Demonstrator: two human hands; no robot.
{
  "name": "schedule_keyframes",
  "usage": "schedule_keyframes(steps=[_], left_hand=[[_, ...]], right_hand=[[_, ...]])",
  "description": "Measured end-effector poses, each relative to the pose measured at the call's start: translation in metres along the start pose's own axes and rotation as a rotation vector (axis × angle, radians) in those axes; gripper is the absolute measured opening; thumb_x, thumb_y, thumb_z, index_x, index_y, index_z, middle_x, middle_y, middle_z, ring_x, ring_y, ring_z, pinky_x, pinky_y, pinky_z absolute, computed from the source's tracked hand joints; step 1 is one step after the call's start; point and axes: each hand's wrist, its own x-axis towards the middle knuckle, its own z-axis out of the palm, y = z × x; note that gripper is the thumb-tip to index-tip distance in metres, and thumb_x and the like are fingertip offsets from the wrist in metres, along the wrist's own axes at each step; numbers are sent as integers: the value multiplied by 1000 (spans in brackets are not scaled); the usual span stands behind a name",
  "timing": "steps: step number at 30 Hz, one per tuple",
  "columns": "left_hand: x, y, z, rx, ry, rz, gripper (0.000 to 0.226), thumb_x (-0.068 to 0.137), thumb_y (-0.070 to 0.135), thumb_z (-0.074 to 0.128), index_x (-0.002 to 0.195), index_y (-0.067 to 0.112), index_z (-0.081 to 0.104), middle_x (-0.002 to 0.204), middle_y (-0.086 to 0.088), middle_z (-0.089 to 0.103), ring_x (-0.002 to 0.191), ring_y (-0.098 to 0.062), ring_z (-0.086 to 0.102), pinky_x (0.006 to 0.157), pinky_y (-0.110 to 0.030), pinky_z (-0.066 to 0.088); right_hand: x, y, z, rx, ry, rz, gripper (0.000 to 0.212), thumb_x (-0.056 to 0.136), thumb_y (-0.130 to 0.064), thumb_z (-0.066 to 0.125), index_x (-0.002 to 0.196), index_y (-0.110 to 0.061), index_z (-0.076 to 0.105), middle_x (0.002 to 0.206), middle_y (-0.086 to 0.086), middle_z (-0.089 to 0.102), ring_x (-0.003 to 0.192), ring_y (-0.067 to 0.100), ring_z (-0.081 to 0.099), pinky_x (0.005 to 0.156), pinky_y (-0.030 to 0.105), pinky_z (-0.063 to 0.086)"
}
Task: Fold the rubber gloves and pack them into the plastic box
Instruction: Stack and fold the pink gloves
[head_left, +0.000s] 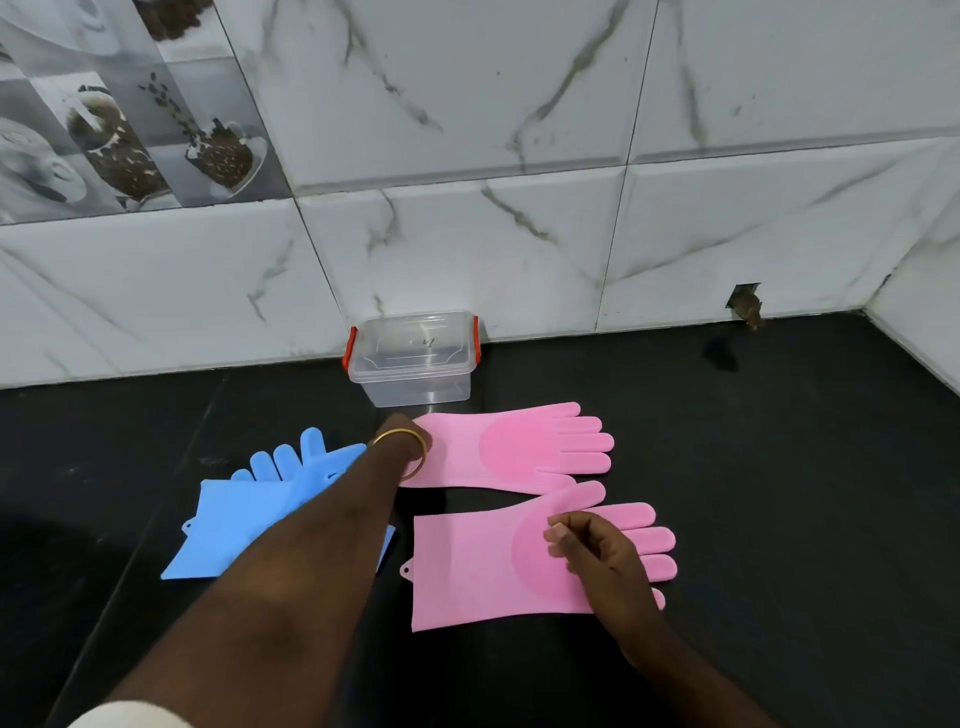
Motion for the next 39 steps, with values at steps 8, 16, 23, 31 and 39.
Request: schedule_keyframes(steps=[8,16,23,31,39], left_hand=[[-35,38,-49,32,-69,352,41,89,9,56,130,8,50,128,-18,55,114,-33,54,98,-41,46],[-111,117,-129,265,107,908,49,82,21,68,125,10,47,126,-14,59,114,-30,57,91,-31,44],[-198,159,-199,556,339,1175,59,79,24,75,127,9,43,123,-8,63,110,-29,60,92,-40,50],[-246,113,-251,467,119,1198,15,86,12,65,86,24,73,66,9,73,48,-13,70,44,-21,52],[-178,30,-215,288,-79,1277,21,84,4,68,103,9,76,112,-7,73,105,-15,68,94,-30,53]], right_hand=[[-4,-18,26,-77,-181,102,15,95,-32,59,97,-25,72,93,-9,76,83,10,72,73,25,51],[18,-88,71,-48,-267,1,15,95,-32,59,106,-24,68,98,-6,76,89,13,73,76,26,56],[54,-168,74,33,-373,-97,28,95,-39,60,120,-28,62,114,-8,73,102,15,71,90,35,55],[68,-201,68,232,-431,-86,44,93,-27,64,136,-22,52,129,3,67,112,25,68,99,44,51],[46,-139,53,340,-301,68,19,83,-16,69,101,-21,71,100,-6,73,122,30,57,99,44,47]])
